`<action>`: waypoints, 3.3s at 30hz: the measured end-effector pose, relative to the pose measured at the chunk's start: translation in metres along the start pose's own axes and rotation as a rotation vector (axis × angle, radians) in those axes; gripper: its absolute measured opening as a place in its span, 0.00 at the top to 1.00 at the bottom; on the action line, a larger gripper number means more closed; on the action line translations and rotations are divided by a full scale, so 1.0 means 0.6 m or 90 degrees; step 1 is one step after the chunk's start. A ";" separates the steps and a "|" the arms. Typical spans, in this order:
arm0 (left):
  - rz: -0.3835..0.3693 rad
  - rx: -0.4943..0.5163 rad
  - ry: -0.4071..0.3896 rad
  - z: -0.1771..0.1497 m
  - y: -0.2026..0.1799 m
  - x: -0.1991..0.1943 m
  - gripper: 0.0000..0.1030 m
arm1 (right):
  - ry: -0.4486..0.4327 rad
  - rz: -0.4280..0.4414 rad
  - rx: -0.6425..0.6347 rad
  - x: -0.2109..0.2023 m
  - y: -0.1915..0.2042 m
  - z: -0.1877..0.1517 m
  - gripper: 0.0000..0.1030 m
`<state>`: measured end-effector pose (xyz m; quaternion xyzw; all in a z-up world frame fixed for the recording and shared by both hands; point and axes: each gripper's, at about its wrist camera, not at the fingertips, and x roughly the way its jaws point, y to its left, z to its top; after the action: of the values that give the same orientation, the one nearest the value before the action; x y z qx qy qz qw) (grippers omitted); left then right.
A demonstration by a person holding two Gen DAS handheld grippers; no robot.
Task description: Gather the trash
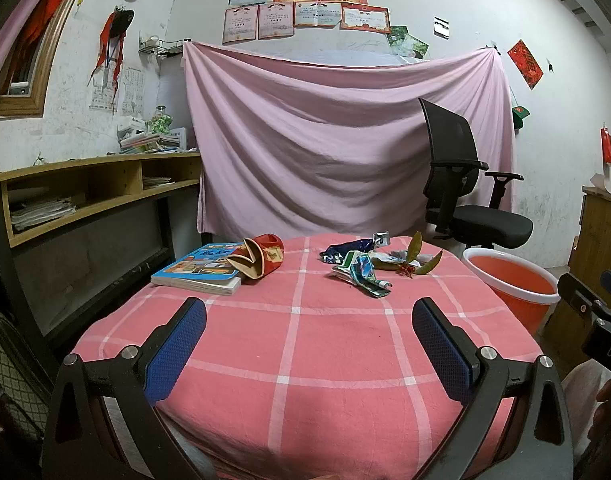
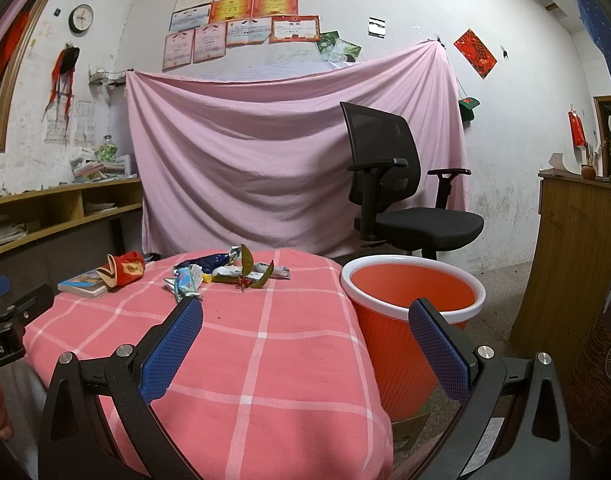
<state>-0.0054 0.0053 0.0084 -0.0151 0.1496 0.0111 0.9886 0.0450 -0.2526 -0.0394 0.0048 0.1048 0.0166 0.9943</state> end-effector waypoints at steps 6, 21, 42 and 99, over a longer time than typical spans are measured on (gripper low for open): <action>0.000 0.001 0.000 -0.001 0.000 0.000 0.02 | 0.000 0.000 0.000 0.000 -0.001 0.000 0.00; 0.009 0.000 0.005 -0.001 0.006 0.000 0.02 | 0.001 0.006 0.002 0.003 0.015 -0.002 0.00; 0.063 -0.032 -0.020 0.057 0.069 0.073 0.02 | -0.098 0.085 -0.011 0.065 0.047 0.081 0.00; -0.069 -0.068 0.258 0.055 0.157 0.398 0.55 | 0.392 0.318 -0.119 0.396 0.231 0.009 0.71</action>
<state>0.2296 0.1047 -0.0332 -0.0775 0.3438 -0.0374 0.9351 0.2737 -0.1060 -0.0817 -0.0657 0.3913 0.2678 0.8780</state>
